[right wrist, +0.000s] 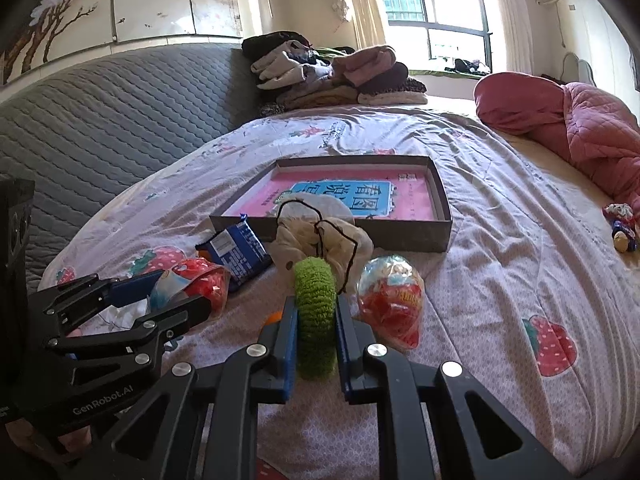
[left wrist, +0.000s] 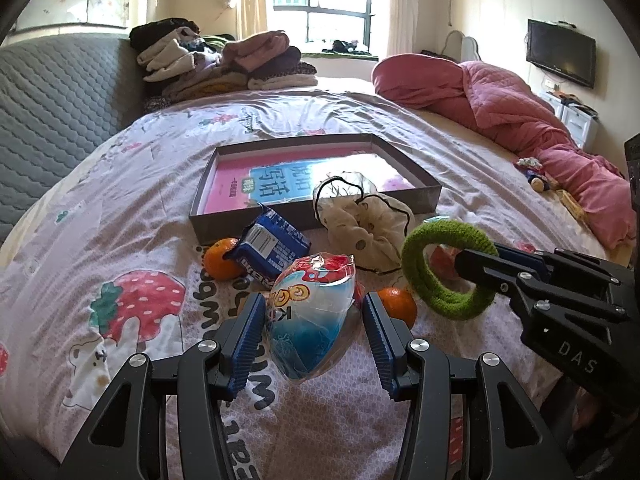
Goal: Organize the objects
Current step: 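Close the left tool on the blue egg while the right tool grasps the green ring, then carry the blue egg with the left tool over the tray while the right tool carries the ring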
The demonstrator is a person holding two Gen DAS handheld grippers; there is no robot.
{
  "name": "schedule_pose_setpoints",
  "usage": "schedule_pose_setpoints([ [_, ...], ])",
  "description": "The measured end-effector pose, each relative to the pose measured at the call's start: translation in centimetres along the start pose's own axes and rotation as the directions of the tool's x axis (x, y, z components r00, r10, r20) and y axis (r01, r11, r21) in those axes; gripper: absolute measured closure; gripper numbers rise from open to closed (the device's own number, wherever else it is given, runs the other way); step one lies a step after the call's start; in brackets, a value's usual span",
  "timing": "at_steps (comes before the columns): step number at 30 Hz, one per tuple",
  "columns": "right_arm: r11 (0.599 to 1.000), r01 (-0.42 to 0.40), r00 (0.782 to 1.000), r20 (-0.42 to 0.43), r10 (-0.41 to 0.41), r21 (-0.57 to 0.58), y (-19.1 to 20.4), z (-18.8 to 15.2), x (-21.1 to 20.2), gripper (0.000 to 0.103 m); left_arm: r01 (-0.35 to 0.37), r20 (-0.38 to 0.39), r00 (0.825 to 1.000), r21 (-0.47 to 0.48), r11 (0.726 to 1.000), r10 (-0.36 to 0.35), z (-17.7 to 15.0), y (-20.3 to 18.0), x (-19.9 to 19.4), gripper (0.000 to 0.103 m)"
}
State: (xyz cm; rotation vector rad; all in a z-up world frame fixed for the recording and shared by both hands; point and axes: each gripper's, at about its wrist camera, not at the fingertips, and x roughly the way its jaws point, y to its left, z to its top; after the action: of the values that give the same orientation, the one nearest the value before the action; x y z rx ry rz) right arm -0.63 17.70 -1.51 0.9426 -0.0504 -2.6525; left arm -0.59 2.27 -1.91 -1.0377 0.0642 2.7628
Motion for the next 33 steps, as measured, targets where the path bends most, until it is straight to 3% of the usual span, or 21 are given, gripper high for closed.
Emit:
schedule_pose_setpoints([
  [21, 0.999, 0.021, 0.997, 0.069, -0.019, -0.033, -0.2, 3.6, 0.3, 0.086, -0.059, 0.057, 0.996, -0.075, 0.995, 0.063, 3.9, 2.8, 0.2, 0.051],
  [33, 0.998, 0.054, 0.994, 0.102, -0.05, -0.034, -1.3, 6.2, 1.3, 0.086, -0.08, 0.078, 0.993, -0.051, 0.996, 0.084, 6.0, 3.3, 1.5, 0.051],
])
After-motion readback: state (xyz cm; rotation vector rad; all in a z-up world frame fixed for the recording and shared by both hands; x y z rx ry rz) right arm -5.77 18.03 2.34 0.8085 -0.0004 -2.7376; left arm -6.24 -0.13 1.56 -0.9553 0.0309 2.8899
